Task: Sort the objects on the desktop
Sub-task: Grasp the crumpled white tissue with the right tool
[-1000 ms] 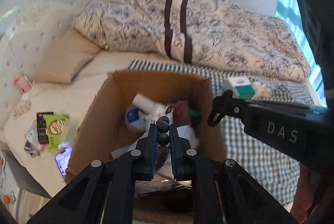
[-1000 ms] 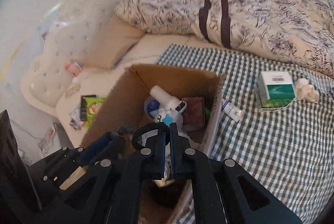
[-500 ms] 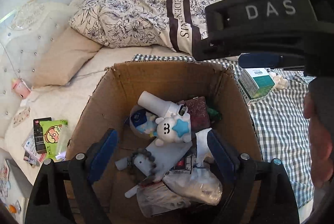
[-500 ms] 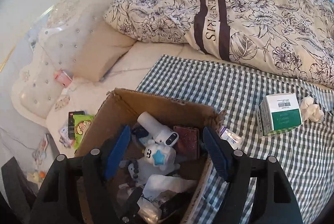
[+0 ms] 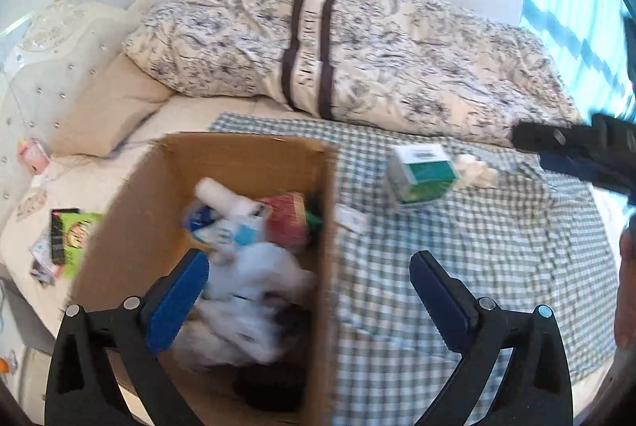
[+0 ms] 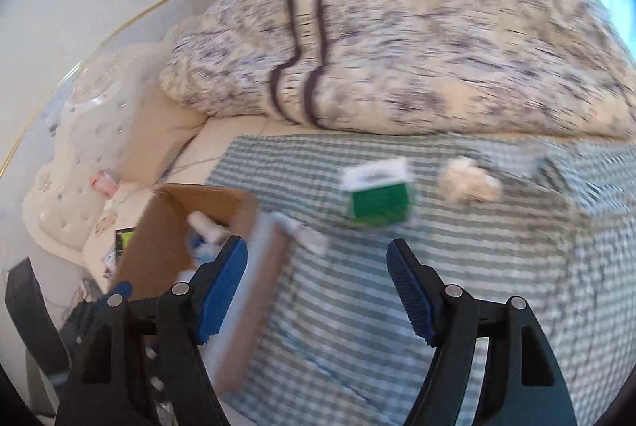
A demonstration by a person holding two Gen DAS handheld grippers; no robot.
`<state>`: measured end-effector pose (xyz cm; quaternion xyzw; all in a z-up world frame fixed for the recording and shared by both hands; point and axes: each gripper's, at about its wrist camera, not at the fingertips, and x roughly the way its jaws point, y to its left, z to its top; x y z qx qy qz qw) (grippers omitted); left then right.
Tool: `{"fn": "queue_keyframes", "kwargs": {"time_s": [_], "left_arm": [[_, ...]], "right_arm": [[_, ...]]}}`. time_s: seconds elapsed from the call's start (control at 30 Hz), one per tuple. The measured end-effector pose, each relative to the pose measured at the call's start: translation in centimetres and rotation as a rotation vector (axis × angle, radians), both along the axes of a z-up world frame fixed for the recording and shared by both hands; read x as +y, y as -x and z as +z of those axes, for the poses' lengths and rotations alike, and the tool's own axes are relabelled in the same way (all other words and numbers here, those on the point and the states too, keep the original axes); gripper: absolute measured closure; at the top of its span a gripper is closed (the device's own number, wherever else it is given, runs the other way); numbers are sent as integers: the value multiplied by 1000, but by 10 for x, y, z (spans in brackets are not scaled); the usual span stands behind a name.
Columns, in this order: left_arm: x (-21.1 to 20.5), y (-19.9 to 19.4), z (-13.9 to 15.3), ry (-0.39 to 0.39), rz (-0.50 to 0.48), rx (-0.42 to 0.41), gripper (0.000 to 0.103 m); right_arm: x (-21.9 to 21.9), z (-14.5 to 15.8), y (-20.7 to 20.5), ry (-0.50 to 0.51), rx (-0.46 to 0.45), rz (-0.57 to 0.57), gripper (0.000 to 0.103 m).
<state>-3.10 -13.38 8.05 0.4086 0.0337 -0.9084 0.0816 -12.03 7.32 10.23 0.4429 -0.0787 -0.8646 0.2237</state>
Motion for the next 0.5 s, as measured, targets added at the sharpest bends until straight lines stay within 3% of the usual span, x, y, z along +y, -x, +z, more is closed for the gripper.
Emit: {"fn": "queue_keyframes", "kwargs": {"time_s": [0.27,0.4,0.5], "left_arm": [[62,38,-31,18,7,-45,0],[78,68,-50,45,-18,-79,0],[89,93,-58,22,-22,-78,0]], "right_arm": [[104,-41,15,5,-78,-153,30],[128,-60,40,24,-105,-208,30],[131,-75,65,33,-127,-227,30]]}}
